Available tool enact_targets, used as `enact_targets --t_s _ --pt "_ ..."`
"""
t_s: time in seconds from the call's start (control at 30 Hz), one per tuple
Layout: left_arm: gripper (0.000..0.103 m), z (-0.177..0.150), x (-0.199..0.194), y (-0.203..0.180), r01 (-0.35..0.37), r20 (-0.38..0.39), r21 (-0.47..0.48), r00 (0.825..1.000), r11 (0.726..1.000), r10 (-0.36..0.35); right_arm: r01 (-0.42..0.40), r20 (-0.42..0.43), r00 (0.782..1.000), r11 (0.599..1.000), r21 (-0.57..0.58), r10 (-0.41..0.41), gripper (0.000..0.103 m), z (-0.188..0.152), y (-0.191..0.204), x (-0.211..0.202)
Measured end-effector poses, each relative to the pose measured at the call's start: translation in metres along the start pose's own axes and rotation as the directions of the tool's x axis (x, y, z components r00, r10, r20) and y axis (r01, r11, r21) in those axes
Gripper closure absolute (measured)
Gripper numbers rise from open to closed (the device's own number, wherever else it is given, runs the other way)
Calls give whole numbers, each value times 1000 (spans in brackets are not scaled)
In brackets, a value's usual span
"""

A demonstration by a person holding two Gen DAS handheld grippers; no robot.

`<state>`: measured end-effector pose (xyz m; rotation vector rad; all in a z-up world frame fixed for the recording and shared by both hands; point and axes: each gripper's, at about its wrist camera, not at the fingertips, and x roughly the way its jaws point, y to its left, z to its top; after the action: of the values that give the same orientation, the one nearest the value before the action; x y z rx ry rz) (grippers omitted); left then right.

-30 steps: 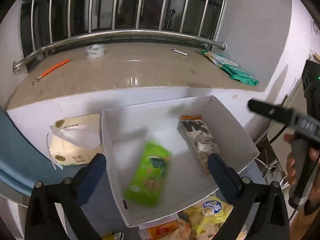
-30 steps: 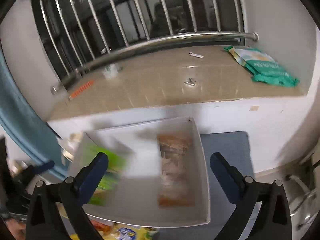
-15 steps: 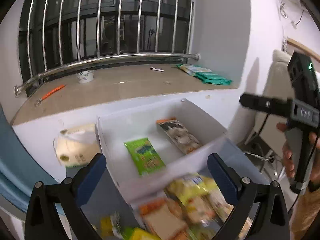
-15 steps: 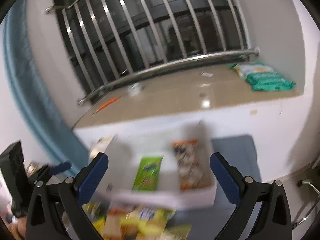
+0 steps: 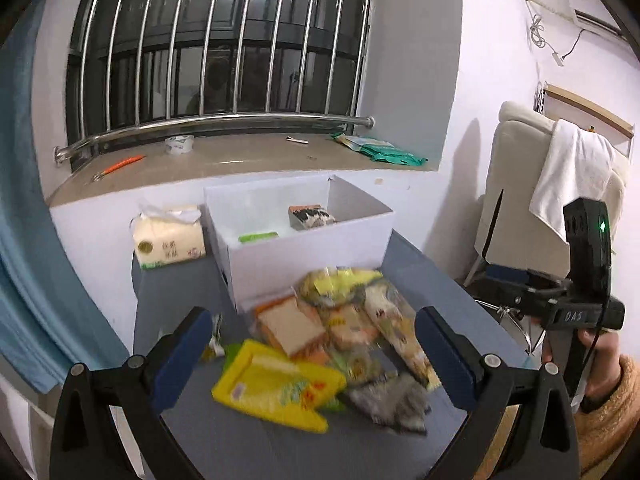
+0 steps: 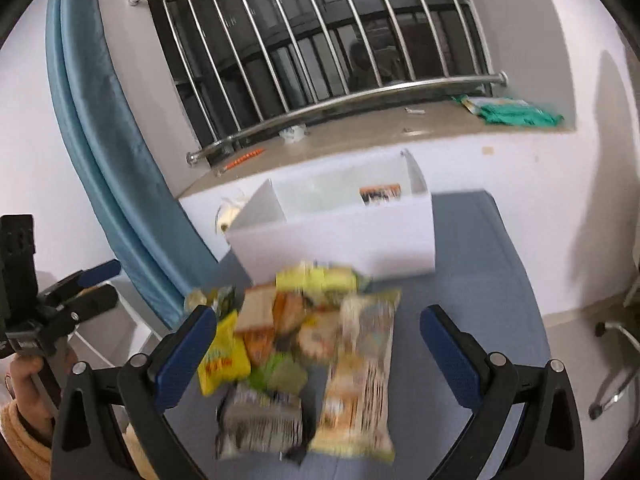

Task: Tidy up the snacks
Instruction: 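Grasp the potato-chip bag with the right gripper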

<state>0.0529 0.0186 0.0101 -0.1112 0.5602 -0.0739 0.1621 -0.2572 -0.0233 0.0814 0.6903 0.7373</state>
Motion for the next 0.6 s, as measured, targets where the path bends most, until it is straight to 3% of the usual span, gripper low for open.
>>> enact_targets --t_s 0.17,0.33,0.5,0.6 --pt "0 -25 -19 -11 24 8 7 1000 1000 -24 43 -27 999 999 -3 -43 0 -34 4 -18" --pt "0 -31 -23 -9 34 7 -18 999 999 -34 64 -53 996 997 -50 -67 0 -43 8 -17" --pt "0 -34 -26 -2 42 8 -32 999 999 -42 32 -129 991 999 -39 -36 0 -42 3 20" --pt "0 -36 -24 4 35 5 -49 999 998 -35 54 -187 980 997 -62 -65 0 -40 0 51"
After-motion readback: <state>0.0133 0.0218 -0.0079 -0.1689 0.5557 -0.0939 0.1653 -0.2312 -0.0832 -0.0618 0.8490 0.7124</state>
